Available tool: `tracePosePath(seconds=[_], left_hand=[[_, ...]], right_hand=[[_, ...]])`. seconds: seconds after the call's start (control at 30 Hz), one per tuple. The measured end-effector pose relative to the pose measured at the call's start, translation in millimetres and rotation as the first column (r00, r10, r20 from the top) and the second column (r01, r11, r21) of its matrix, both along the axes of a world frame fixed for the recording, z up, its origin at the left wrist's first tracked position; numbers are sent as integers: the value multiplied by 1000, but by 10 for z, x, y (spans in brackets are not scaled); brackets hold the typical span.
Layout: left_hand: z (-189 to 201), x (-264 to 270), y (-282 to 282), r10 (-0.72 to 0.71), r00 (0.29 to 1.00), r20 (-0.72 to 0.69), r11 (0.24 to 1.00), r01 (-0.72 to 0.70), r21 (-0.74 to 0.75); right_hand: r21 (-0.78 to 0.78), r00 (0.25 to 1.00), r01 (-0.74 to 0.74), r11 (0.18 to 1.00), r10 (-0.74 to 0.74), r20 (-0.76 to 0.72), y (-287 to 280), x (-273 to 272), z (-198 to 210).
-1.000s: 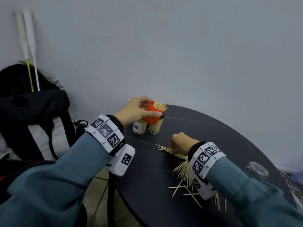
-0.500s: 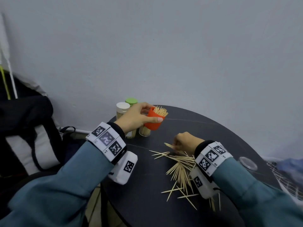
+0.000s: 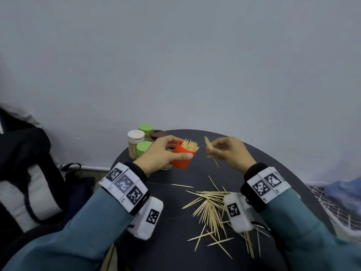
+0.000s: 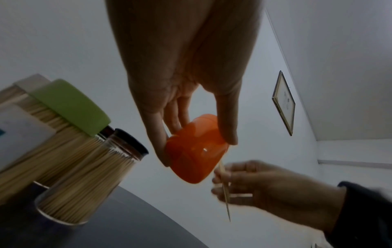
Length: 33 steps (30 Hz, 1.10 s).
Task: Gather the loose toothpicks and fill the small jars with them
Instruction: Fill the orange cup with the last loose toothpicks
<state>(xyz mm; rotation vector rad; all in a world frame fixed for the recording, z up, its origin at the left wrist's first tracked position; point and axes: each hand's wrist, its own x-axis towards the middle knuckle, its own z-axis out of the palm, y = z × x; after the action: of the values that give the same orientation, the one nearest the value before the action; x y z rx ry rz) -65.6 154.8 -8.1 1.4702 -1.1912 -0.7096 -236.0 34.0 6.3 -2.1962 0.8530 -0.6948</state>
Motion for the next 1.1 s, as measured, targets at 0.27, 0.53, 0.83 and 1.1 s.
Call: tracePosePath(seconds=[0.27, 0.53, 0.83, 1.1], left_hand=[[-29, -41, -38, -16, 1000, 3, 1000, 16, -5], [-41, -36, -58, -17, 1000, -21, 998, 16, -64], [-70, -64, -112, -20, 1000, 24, 999, 21, -50], [-82, -49, -124, -9, 997, 70, 1000, 10, -22]], right_hand=[[38, 817, -26, 999, -1, 577, 282, 245, 296], [72, 923, -133, 989, 97, 372, 338, 379, -3], [-49, 956, -230, 972, 235, 175, 262, 236, 45], [-160, 982, -187, 969, 188, -8, 295, 92, 52]])
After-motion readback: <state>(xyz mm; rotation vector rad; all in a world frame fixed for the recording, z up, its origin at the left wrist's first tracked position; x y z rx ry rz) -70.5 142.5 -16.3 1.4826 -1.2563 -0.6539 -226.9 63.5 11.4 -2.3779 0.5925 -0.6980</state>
